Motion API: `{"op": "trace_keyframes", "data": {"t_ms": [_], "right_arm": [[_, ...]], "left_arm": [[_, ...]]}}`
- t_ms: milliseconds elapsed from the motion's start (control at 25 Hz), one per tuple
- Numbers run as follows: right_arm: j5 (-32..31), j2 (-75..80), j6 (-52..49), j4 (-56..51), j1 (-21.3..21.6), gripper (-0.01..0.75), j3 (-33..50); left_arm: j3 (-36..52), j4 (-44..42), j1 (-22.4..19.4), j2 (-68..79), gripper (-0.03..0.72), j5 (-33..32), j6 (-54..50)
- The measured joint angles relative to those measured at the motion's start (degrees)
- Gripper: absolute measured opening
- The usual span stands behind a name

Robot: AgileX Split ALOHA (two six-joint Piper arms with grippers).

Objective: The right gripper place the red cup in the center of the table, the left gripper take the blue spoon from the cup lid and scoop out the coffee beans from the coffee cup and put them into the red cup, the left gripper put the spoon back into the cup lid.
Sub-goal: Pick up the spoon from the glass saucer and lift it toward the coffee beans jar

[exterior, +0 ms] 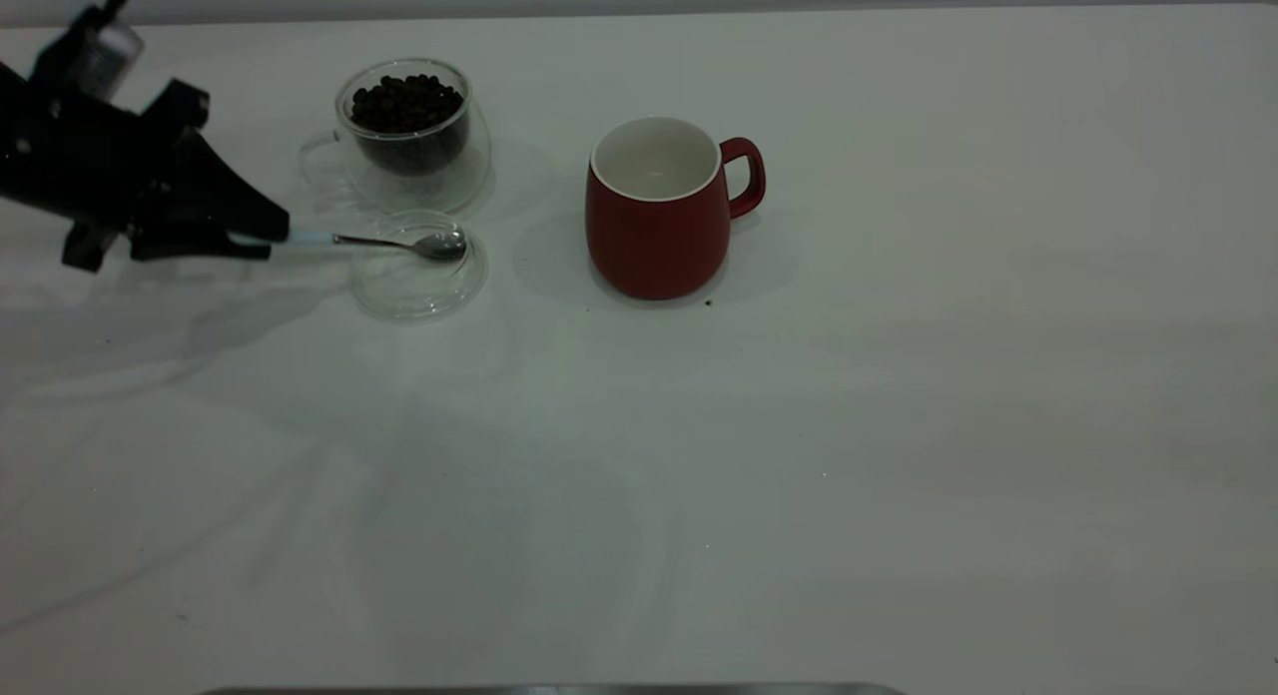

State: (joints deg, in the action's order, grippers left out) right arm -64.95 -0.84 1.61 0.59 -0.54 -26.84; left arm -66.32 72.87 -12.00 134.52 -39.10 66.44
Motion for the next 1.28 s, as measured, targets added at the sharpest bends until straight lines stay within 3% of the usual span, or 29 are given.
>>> {"op": "trace_keyframes", "data": {"t_ms": [320, 920, 1280], "right_arm": [[0.00, 0.00, 0.00, 0.00, 0.00, 0.532, 0.00], [0.00, 0.00, 0.00, 0.00, 0.00, 0.532, 0.00], [0.00, 0.00, 0.00, 0.00, 0.00, 0.532, 0.00]], "left_arm": [[0.00, -0.14, 0.00, -0.92, 0.126, -1.52, -0.65], [0.00, -0.73, -0.14, -2.11, 0.122, -4.38, -0.69], [0.00, -5.52, -4.14, -10.01, 0.122, -10.06, -6.99]]}}
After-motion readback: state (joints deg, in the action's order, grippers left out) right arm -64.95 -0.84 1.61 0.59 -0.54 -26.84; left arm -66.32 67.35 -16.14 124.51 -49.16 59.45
